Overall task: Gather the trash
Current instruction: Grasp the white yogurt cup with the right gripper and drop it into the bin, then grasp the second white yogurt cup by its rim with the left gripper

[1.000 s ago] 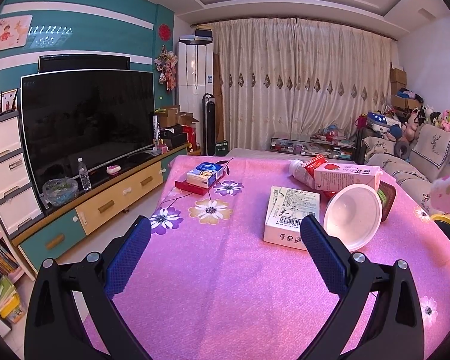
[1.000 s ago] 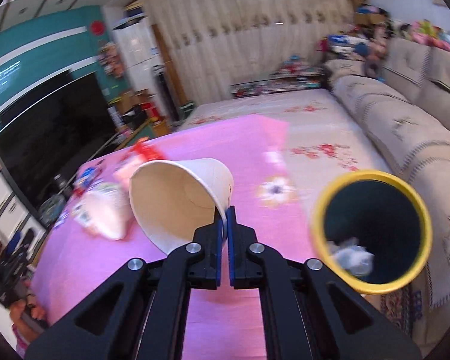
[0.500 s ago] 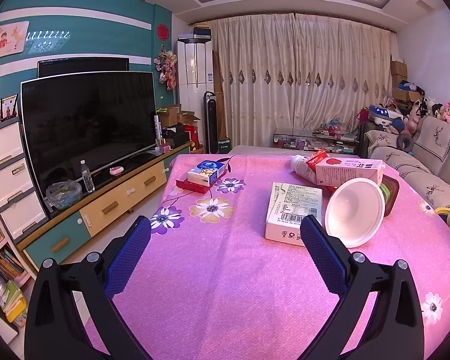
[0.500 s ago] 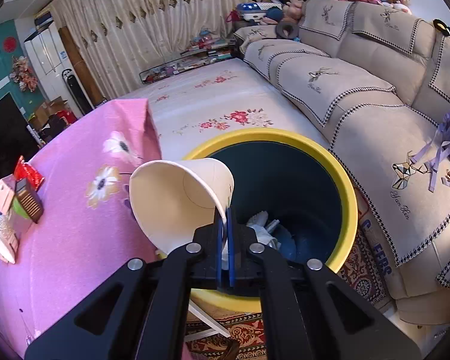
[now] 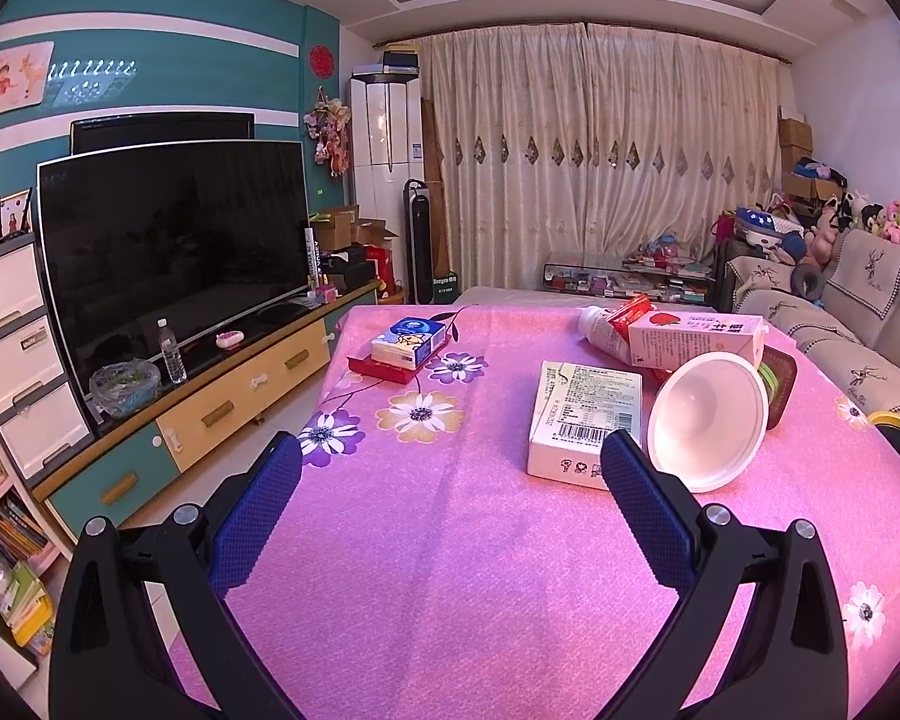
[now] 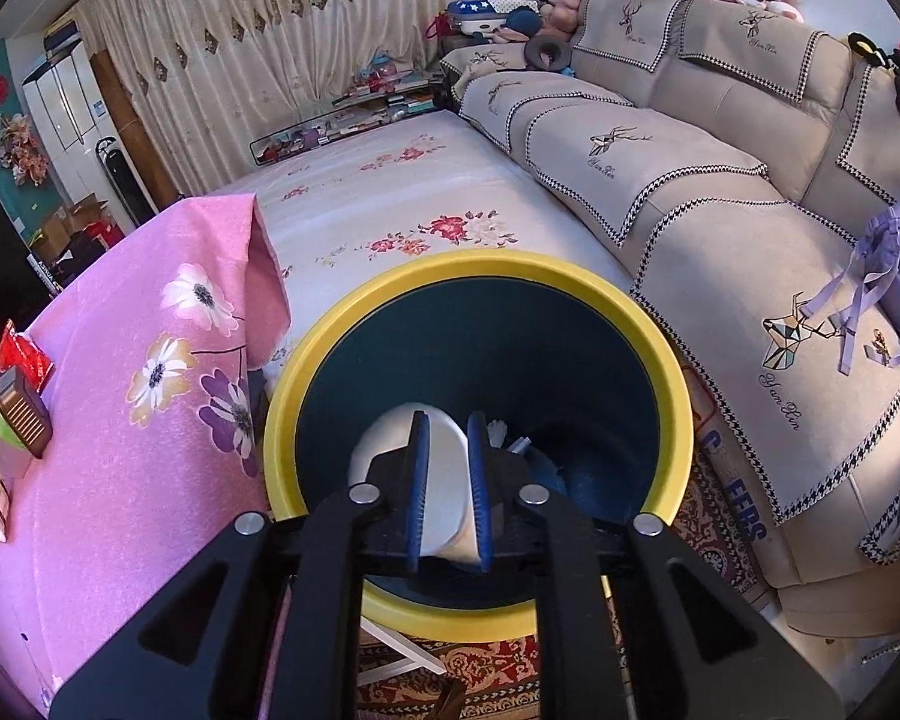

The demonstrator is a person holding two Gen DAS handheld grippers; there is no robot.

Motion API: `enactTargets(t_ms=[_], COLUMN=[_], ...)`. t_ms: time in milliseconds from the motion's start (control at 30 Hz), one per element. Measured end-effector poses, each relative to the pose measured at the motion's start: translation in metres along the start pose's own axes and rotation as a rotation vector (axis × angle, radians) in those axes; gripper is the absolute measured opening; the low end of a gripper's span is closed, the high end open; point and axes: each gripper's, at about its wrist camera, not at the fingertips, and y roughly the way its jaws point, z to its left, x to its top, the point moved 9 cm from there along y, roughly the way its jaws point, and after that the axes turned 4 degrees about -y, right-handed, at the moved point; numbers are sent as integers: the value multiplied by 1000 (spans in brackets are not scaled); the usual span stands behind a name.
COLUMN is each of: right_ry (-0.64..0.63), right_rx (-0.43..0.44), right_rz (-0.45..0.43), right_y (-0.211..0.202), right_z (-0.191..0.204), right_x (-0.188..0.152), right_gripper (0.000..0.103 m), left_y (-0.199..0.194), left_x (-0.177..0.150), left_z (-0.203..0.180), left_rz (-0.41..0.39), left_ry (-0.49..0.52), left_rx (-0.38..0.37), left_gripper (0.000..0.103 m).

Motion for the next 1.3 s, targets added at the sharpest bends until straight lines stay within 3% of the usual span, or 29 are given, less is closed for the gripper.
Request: enactTargets(t_ms=[167, 433, 667, 800, 967, 1167, 1300], right_ry=[-12, -168, -269, -260, -252, -245, -236], right_rx=[64, 227, 249, 270, 269, 274, 279], right_rz=[-55, -145, -139, -123, -98, -70, -48], right_y=[-23, -57, -53, -50, -46, -39, -35], right_z=[22, 116, 160, 162, 165, 166, 165], right_x=[4, -8, -28, -31, -34, -36, -37], right_gripper=[13, 18, 18, 18, 18, 18, 18], left_y=[4, 9, 26, 47, 82, 114, 124], left_x=[-2, -4, 8, 18, 19, 10, 6], left_z=[-4, -36, -98, -122, -143, -157, -165], left_rz=[16, 35, 102, 114, 186, 261, 273], left_ry=[19, 113, 185, 237, 263, 265, 278], left_rx=[-15, -99, -263, -284, -315, -345, -369], left_gripper=[98, 98, 98, 98, 86, 65, 42])
